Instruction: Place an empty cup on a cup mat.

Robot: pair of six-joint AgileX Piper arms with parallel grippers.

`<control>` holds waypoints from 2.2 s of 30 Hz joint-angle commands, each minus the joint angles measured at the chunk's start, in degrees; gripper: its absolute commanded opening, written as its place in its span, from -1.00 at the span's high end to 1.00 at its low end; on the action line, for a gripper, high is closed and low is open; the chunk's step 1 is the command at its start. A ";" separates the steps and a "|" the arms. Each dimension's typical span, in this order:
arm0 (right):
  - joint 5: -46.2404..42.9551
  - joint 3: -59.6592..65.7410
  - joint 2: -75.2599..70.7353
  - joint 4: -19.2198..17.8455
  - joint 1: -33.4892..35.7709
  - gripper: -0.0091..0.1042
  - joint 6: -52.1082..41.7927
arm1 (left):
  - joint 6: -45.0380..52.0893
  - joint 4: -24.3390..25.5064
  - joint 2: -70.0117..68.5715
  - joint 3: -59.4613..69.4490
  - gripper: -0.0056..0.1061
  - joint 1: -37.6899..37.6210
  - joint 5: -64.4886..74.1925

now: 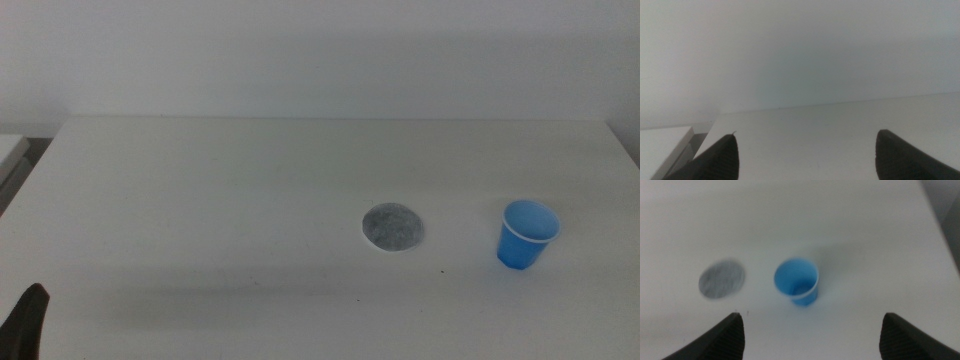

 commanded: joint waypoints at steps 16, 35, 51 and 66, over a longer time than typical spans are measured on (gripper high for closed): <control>4.72 -13.32 25.62 7.53 -0.43 -0.80 -3.01 | -0.16 -0.39 -0.21 -0.02 -0.78 -0.14 -0.70; 7.89 -25.62 61.60 1.84 -0.43 -0.04 1.85 | -0.16 -0.39 -0.21 -0.02 -0.78 -0.14 -0.70; 6.90 -38.03 62.68 -1.76 15.62 0.88 10.17 | -0.16 -0.39 -0.21 -0.02 -0.78 -0.14 -0.70; 6.00 -44.49 72.82 -1.49 24.07 0.88 12.54 | -0.16 -0.39 -0.21 -0.02 -0.78 -0.14 -0.70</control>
